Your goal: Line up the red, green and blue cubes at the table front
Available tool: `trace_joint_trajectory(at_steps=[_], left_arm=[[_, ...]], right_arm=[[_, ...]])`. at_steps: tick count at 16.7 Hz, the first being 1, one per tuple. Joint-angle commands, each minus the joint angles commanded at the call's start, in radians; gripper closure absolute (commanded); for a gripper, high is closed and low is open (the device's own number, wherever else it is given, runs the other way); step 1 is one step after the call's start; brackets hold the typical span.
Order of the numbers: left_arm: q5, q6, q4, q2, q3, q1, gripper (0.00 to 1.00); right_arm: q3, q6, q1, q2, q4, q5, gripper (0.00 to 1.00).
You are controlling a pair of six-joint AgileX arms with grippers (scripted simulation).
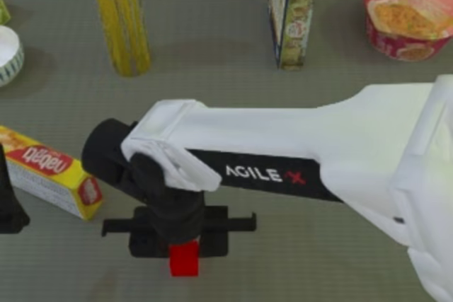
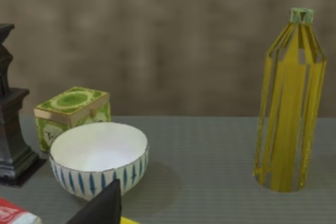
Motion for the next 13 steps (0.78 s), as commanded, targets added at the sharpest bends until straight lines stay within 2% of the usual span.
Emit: trace_joint_trajectory(at_steps=[5, 13], left_arm=[[0.000, 0.000, 0.000, 0.000, 0.000, 0.000, 0.00], [0.000, 0.000, 0.000, 0.000, 0.000, 0.000, 0.00]], right_arm=[[0.000, 0.000, 0.000, 0.000, 0.000, 0.000, 0.02], [0.000, 0.000, 0.000, 0.000, 0.000, 0.000, 0.00]])
